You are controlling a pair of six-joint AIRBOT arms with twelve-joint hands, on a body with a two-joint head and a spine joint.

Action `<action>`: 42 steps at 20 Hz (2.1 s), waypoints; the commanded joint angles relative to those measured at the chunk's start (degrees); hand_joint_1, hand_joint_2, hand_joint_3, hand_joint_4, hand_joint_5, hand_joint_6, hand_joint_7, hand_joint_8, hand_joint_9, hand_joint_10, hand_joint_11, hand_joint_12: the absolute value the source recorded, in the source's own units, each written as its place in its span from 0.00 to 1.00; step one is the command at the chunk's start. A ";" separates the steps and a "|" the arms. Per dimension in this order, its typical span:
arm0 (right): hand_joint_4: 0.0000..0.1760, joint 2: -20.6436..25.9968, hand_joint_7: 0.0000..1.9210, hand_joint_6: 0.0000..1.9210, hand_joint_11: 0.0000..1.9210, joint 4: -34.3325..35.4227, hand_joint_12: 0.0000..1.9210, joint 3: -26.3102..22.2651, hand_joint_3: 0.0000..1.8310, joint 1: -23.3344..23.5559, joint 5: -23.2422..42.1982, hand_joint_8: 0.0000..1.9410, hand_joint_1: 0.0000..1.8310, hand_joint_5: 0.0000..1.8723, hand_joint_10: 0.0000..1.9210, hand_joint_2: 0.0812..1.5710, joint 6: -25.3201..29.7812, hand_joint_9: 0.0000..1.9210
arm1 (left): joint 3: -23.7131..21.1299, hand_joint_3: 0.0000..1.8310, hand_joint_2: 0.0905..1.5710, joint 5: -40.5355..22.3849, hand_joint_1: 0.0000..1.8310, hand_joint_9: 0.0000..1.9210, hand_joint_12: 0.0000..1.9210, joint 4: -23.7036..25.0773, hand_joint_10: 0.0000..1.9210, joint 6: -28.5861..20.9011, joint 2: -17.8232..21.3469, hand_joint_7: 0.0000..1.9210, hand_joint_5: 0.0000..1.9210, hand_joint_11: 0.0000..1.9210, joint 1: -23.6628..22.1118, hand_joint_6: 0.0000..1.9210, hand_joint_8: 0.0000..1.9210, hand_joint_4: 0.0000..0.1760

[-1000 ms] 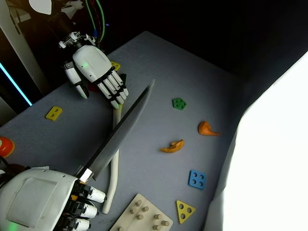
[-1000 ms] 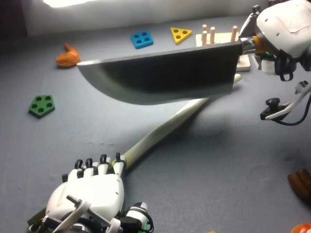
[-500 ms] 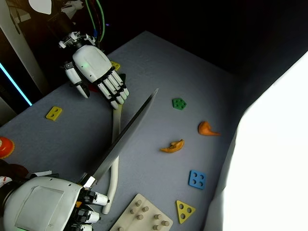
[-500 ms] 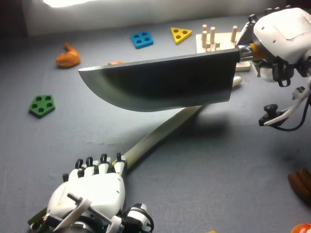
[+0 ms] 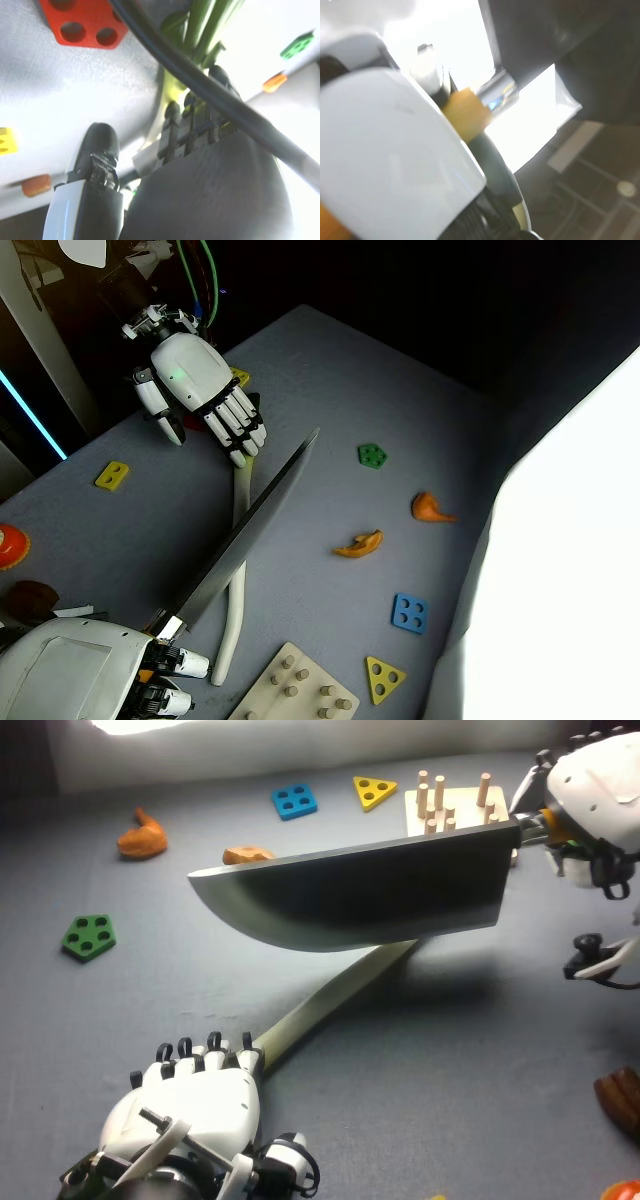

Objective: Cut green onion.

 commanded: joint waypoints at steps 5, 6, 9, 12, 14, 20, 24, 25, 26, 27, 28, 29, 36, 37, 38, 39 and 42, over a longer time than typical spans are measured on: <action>1.00 1.98 0.80 1.00 0.86 -2.68 1.00 -0.21 0.35 -1.13 5.26 1.00 0.88 0.73 1.00 0.52 -1.99 0.83 | -0.17 0.00 0.88 2.41 0.27 0.05 0.27 3.82 0.01 0.14 0.55 0.05 0.12 0.00 0.31 0.01 0.00 0.00; 1.00 2.01 0.80 1.00 0.86 -2.68 1.00 -0.42 0.35 -1.20 5.36 1.00 0.88 0.73 1.00 0.52 -2.00 0.83 | -0.22 0.00 0.88 2.41 0.27 0.05 0.27 3.69 0.01 0.14 0.54 0.05 0.12 0.00 0.19 0.01 0.00 0.00; 1.00 1.39 0.80 1.00 0.86 -2.72 1.00 -0.89 0.35 -0.92 5.83 1.00 0.89 0.73 1.00 0.51 -2.00 0.83 | 0.01 0.00 0.87 2.42 0.26 0.06 0.25 3.58 0.01 0.14 0.17 0.07 0.13 0.00 -0.05 0.01 0.01 0.01; 1.00 -0.35 0.80 1.00 0.86 -2.72 1.00 -0.89 0.35 -0.05 6.20 1.00 0.88 0.75 1.00 0.52 -2.12 0.83 | 0.03 0.00 0.86 2.42 0.27 0.06 0.24 3.59 0.01 0.14 0.22 0.08 0.14 0.00 0.01 0.01 0.01 0.00; 1.00 -1.30 0.80 1.00 0.86 -2.72 1.00 -0.89 0.35 1.08 8.22 1.00 0.88 0.75 1.00 0.52 -2.98 0.83 | 0.11 0.00 0.86 2.41 0.27 0.06 0.24 3.59 0.01 0.14 0.22 0.08 0.14 0.00 0.04 0.01 0.01 0.00; 1.00 0.13 0.80 1.00 0.86 0.18 1.00 -0.62 0.35 4.40 9.59 1.00 0.88 0.75 1.00 0.52 -1.06 0.83 | 0.05 0.00 0.86 2.26 0.27 0.06 0.24 3.85 0.01 0.14 0.27 0.09 0.14 0.00 0.19 0.01 0.00 0.00; 1.00 2.45 0.80 1.00 0.86 1.12 1.00 -0.18 0.36 6.85 8.50 1.00 0.88 0.75 1.00 0.51 2.62 0.83 | 0.06 0.00 0.86 2.27 0.27 0.06 0.24 3.90 0.01 0.14 0.30 0.09 0.15 0.00 0.16 0.01 0.00 0.00; 1.00 2.88 0.80 1.00 0.86 0.50 1.00 0.60 0.36 7.39 8.17 1.00 0.88 0.75 1.00 0.51 4.14 0.83 | 0.04 0.00 0.86 2.27 0.27 0.06 0.24 3.97 0.01 0.14 0.35 0.09 0.15 0.00 0.13 0.01 0.00 0.00; 1.00 3.14 0.80 1.00 0.86 -0.33 1.00 1.92 0.36 7.82 8.18 1.00 0.88 0.75 1.00 0.51 6.43 0.83 | 0.03 0.00 0.86 2.26 0.27 0.06 0.24 4.03 0.01 0.14 0.35 0.09 0.15 0.00 0.03 0.01 0.00 0.00; 1.00 3.21 0.80 1.00 0.86 -0.95 1.00 3.69 0.36 8.36 8.00 1.00 0.87 0.74 1.00 0.52 9.41 0.83 | 0.01 0.00 0.87 2.26 0.26 0.07 0.23 4.16 0.01 0.14 0.35 0.09 0.15 0.00 -0.09 0.01 0.00 0.00; 1.00 3.14 0.80 1.00 0.86 -2.82 1.00 6.12 0.36 8.88 6.78 1.00 0.87 0.74 1.00 0.52 12.76 0.83 | -0.05 0.00 0.87 2.26 0.26 0.07 0.23 4.18 0.01 0.14 0.34 0.09 0.15 0.00 -0.22 0.01 0.00 0.00; 1.00 2.94 0.80 1.00 0.86 -5.36 1.00 8.46 0.36 9.12 5.26 1.00 0.88 0.74 1.00 0.51 16.16 0.83 | -0.05 0.00 0.86 2.25 0.28 0.06 0.26 4.18 0.00 0.14 0.33 0.09 0.15 0.00 -0.31 0.01 0.00 0.00; 1.00 -0.56 0.79 1.00 0.85 -18.51 1.00 21.02 0.36 8.89 3.99 1.00 0.87 0.73 1.00 0.51 28.03 0.83 | -0.01 0.00 0.87 1.96 0.28 0.05 0.11 4.11 0.00 0.14 0.64 0.09 0.13 0.00 -0.90 0.00 0.00 0.04; 1.00 -1.00 0.79 1.00 0.85 -18.91 1.00 22.37 0.36 8.90 3.14 1.00 0.87 0.73 1.00 0.51 29.10 0.83 | -0.07 0.00 0.87 1.94 0.28 0.05 0.11 4.00 0.00 0.14 0.71 0.09 0.13 0.00 -1.15 0.00 0.00 0.04; 1.00 -1.47 0.79 1.00 0.85 -18.91 1.00 23.49 0.36 8.94 2.64 1.00 0.87 0.73 1.00 0.51 30.02 0.83 | -0.10 0.00 0.87 1.92 0.28 0.05 0.11 3.90 0.00 0.14 0.74 0.09 0.13 0.00 -1.32 0.00 0.00 0.04; 1.00 -2.43 0.79 1.00 0.85 -18.90 1.00 25.40 0.36 9.01 1.86 1.00 0.87 0.73 1.00 0.51 31.05 0.83 | -0.16 0.00 0.87 1.90 0.28 0.05 0.11 3.63 0.00 0.14 0.75 0.09 0.13 0.00 -1.63 0.00 0.00 0.04; 1.00 -5.06 0.80 1.00 0.86 -18.90 1.00 30.16 0.35 9.21 -0.04 1.00 0.86 0.74 1.00 0.52 32.45 0.84 | -0.21 0.00 0.88 1.78 0.24 0.07 0.22 3.36 0.01 0.14 0.74 0.11 0.16 0.00 -2.13 0.01 0.00 0.00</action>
